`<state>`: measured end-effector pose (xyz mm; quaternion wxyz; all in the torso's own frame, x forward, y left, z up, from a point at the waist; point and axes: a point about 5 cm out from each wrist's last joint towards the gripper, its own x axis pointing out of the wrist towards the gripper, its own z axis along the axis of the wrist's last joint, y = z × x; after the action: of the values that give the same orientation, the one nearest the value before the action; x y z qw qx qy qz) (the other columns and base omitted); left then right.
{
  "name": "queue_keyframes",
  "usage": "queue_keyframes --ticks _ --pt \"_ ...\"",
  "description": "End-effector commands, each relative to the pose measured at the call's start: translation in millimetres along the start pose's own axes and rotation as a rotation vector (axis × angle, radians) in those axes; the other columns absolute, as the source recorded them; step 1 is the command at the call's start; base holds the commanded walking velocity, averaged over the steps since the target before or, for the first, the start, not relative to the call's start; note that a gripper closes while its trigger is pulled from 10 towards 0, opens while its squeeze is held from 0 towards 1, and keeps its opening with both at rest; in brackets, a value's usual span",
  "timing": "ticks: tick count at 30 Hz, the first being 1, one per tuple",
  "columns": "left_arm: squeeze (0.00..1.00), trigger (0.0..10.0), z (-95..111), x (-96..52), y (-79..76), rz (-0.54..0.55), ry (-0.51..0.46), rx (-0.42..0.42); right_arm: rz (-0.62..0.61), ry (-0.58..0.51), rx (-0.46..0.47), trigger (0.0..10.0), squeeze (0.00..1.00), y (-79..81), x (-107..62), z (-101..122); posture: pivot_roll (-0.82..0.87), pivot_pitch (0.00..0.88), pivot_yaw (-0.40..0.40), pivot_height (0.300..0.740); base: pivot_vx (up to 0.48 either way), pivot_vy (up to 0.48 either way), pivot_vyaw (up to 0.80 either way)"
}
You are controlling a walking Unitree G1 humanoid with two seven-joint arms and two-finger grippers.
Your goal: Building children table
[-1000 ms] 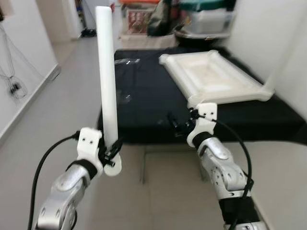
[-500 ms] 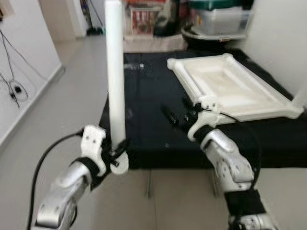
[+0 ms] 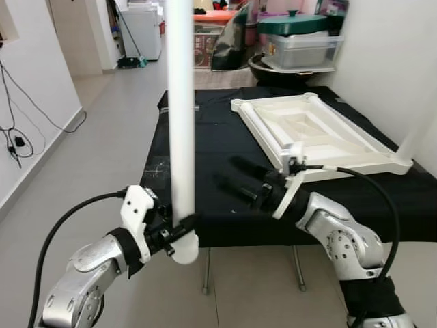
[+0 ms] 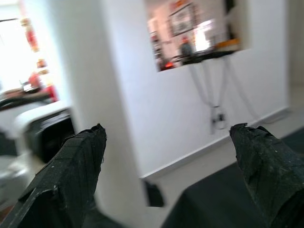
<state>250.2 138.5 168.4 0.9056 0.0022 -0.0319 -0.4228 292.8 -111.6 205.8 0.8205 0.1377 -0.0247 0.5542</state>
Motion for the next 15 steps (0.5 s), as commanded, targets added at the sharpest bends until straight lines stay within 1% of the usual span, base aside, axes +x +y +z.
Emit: queue_keyframes --ticks 1,3,5,6,7,8,11,12,13,15 --pt "0.00 10.0 4.7 0.6 -2.0 -0.041 -0.002 0.013 0.053 0.011 0.017 10.0 0.00 5.7 0.6 -3.2 0.00 0.000 -0.017 0.740 0.000 0.000 0.00" --pt "0.00 10.0 1.5 3.1 -10.4 -0.125 0.019 -0.007 0.155 0.026 0.011 10.0 0.00 18.3 4.2 -6.9 0.00 0.000 -0.018 0.740 0.000 0.000 0.00" --pt "0.00 10.0 1.5 3.1 -10.4 -0.125 0.019 -0.007 0.155 0.026 0.011 10.0 0.00 18.3 4.2 -6.9 0.00 0.000 -0.018 0.740 0.000 0.000 0.00" --pt "0.00 10.0 -1.1 4.6 -15.4 -0.171 0.033 -0.017 0.199 0.036 -0.001 10.0 0.00 24.4 7.4 -8.2 0.00 0.000 -0.015 0.740 0.000 0.000 0.00" --pt "0.00 10.0 -1.1 4.6 -15.4 -0.171 0.033 -0.017 0.199 0.036 -0.001 10.0 0.00 24.4 7.4 -8.2 0.00 0.000 -0.015 0.740 0.000 0.000 0.00" --pt "0.00 10.0 -4.3 5.6 -19.1 -0.207 0.051 -0.019 0.225 0.041 -0.010 10.0 0.00 28.1 10.6 -8.7 0.00 0.000 -0.015 0.740 0.000 0.000 0.00" --pt "0.00 10.0 -6.9 6.2 -21.7 -0.237 0.065 -0.018 0.236 0.039 -0.011 10.0 0.00 29.2 13.5 -7.5 0.00 0.000 -0.016 0.740 0.000 0.000 0.00" --pt "0.00 10.0 -9.6 6.3 -24.6 -0.267 0.080 -0.021 0.243 0.029 -0.009 10.0 0.00 30.1 16.0 -5.8 0.00 0.000 -0.015 0.740 0.000 0.000 0.00" --pt "0.00 10.0 -14.8 6.8 -30.5 -0.321 0.110 -0.031 0.255 -0.008 0.008 10.0 0.00 33.1 21.6 -0.6 0.00 0.000 -0.012 0.740 0.000 0.000 0.00" --pt "0.00 10.0 -16.4 7.0 -32.3 -0.338 0.118 -0.033 0.261 -0.019 0.013 10.0 0.00 34.6 23.1 1.0 0.00 0.000 -0.012 0.740 0.000 0.000 0.00"
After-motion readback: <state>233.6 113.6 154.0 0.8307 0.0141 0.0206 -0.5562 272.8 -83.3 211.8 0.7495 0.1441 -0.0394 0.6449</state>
